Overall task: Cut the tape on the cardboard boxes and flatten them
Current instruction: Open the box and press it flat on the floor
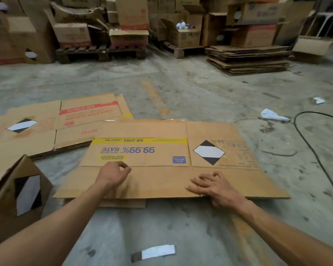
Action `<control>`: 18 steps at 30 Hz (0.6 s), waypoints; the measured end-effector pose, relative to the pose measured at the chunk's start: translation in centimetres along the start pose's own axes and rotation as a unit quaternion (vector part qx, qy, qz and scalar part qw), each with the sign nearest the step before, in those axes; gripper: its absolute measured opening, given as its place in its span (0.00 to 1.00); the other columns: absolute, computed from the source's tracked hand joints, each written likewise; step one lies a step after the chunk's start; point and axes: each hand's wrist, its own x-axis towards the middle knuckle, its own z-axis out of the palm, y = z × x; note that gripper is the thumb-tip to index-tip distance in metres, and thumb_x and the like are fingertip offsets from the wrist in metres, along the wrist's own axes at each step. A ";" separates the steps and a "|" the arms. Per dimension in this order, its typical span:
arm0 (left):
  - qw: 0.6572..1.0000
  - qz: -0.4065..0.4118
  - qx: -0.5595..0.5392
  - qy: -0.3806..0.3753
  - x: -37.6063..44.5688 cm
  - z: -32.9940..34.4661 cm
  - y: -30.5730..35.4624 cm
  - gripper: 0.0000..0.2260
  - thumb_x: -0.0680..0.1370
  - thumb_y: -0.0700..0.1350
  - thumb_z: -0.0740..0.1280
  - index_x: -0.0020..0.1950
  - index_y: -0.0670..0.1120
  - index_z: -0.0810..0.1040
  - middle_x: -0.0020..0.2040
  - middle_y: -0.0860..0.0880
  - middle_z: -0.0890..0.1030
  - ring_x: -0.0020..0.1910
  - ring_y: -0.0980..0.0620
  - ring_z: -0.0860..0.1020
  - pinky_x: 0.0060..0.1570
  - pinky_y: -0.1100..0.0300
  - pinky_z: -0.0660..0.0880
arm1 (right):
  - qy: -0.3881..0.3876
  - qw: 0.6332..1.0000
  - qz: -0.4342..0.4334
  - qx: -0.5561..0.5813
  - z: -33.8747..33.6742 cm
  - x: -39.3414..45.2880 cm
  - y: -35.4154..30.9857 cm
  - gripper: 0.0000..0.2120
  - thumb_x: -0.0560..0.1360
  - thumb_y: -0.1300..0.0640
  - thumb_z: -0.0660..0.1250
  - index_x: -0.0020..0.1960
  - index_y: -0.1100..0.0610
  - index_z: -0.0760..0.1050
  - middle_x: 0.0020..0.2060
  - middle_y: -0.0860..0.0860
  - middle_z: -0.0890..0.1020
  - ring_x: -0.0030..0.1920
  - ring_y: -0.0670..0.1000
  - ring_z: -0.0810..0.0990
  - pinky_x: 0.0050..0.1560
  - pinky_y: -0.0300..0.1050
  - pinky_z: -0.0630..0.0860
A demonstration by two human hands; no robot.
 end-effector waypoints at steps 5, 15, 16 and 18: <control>0.975 0.041 0.152 -0.155 0.2 4.1 -3.2 0.42 0.65 0.82 0.42 0.77 0.68 0.52 0.81 0.49 0.48 0.79 0.42 0.51 0.74 0.40 0.56 | -0.097 0.994 -0.036 -0.040 0.3 -2.0 3.8 0.35 0.80 0.52 0.61 0.76 0.31 0.44 0.78 0.39 0.54 0.77 0.51 0.59 0.67 0.58 0.60; 0.971 0.019 0.203 -0.122 -1.1 6.1 -3.9 0.34 0.72 0.76 0.46 0.72 0.59 0.59 0.70 0.48 0.68 0.67 0.41 0.69 0.64 0.46 0.69 | -0.029 0.980 0.050 0.189 -1.4 4.2 1.1 0.33 0.72 0.25 0.49 0.67 0.41 0.73 0.49 0.45 0.83 0.50 0.49 0.78 0.48 0.45 0.72; 0.972 0.007 0.207 -0.114 -1.3 6.0 -3.6 0.36 0.72 0.77 0.45 0.73 0.58 0.58 0.70 0.47 0.70 0.67 0.41 0.71 0.63 0.45 0.70 | -0.026 0.978 0.052 0.199 -1.2 4.8 0.6 0.30 0.75 0.28 0.51 0.65 0.42 0.75 0.49 0.46 0.83 0.50 0.50 0.79 0.47 0.46 0.73; 0.973 -0.011 0.222 -0.069 -0.7 5.6 -2.9 0.38 0.72 0.77 0.42 0.75 0.56 0.56 0.69 0.46 0.73 0.66 0.41 0.73 0.62 0.44 0.69 | -0.015 0.976 0.067 0.207 -0.5 6.1 0.0 0.23 0.79 0.33 0.54 0.64 0.43 0.76 0.51 0.46 0.83 0.52 0.51 0.79 0.48 0.47 0.73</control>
